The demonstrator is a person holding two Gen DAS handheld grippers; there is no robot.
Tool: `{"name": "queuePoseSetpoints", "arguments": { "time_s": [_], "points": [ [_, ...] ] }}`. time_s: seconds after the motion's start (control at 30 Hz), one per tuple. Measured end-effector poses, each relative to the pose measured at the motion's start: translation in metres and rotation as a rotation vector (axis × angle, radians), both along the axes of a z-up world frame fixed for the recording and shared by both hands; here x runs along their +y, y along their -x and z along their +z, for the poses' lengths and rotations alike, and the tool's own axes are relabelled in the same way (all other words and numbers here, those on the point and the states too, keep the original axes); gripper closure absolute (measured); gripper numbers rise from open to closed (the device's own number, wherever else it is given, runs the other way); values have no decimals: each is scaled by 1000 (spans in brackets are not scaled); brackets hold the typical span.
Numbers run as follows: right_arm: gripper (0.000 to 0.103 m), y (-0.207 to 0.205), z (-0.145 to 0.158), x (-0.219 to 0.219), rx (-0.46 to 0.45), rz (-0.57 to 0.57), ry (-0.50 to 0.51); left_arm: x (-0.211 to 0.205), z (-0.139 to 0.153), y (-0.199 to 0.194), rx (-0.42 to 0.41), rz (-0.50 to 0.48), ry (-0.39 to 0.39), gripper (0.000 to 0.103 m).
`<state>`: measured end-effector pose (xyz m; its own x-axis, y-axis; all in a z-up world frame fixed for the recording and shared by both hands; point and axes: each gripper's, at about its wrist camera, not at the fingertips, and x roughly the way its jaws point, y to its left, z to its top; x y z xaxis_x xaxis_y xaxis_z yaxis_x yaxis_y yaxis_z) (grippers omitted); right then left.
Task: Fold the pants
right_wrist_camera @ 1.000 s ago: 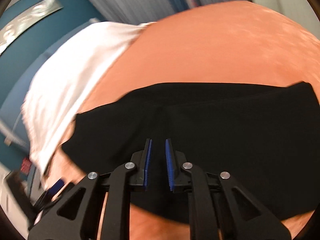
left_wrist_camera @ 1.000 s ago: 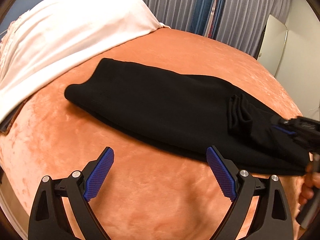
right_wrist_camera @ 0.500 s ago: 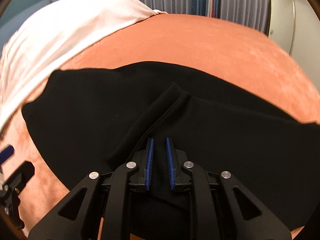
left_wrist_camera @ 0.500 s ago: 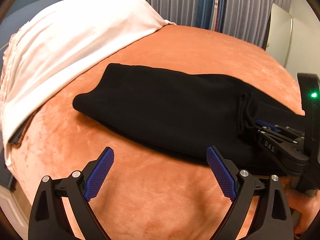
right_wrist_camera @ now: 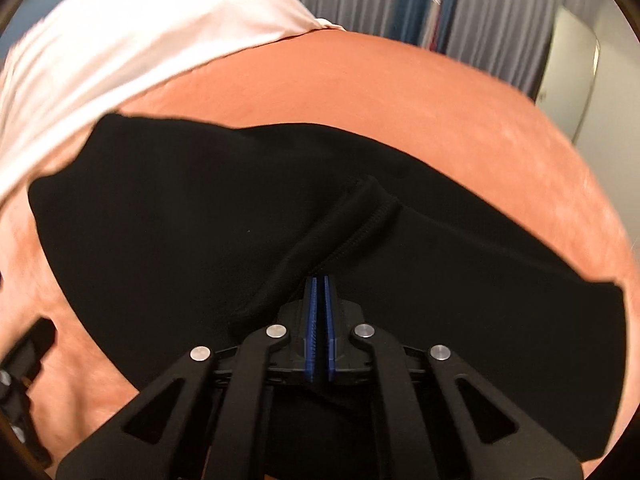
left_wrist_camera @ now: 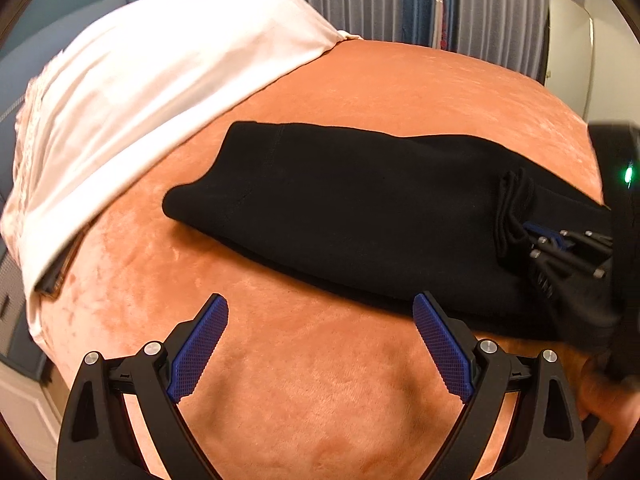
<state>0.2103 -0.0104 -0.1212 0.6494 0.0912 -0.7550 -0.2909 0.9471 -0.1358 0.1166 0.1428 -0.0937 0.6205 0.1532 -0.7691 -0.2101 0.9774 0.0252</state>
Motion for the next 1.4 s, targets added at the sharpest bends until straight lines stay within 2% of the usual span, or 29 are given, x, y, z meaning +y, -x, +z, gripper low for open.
{"name": "queuePoseSetpoints", "arguments": {
  "time_s": [0.07, 0.17, 0.3, 0.4, 0.5, 0.63, 0.77, 0.97, 1.03, 1.1, 1.13, 1.4],
  "points": [
    [99, 0, 2, 0, -8, 12, 13, 6, 1, -2, 9, 17, 45, 11],
    [99, 2, 13, -17, 17, -24, -55, 31, 4, -6, 16, 64, 125, 11],
    [99, 14, 23, -30, 52, -40, -125, 84, 7, -16, 7, 186, 188, 11],
    [99, 22, 26, -33, 54, -43, -112, 123, 2, -26, 19, 258, 218, 11],
    [99, 24, 26, -32, 50, -49, -89, 156, -13, -38, 56, 294, 349, 11],
    [99, 26, 23, -34, 56, -58, -86, 179, -29, -43, 43, 332, 502, 11],
    [99, 25, 24, -35, 64, -63, -84, 177, -29, -54, 48, 340, 494, 11],
    [97, 25, 23, -35, 62, -70, -90, 159, -30, -74, 80, 359, 399, 11],
    [90, 27, 24, -37, 56, -75, -97, 154, -29, -79, 79, 336, 399, 12],
    [67, 29, 24, -39, 47, -82, -86, 156, -29, -83, 79, 318, 405, 12],
    [62, 31, 24, -41, 41, -85, -82, 155, -30, -84, 76, 317, 407, 12],
    [60, 33, 23, -47, 47, -89, -87, 146, -31, -90, 76, 338, 372, 12]
  ]
}}
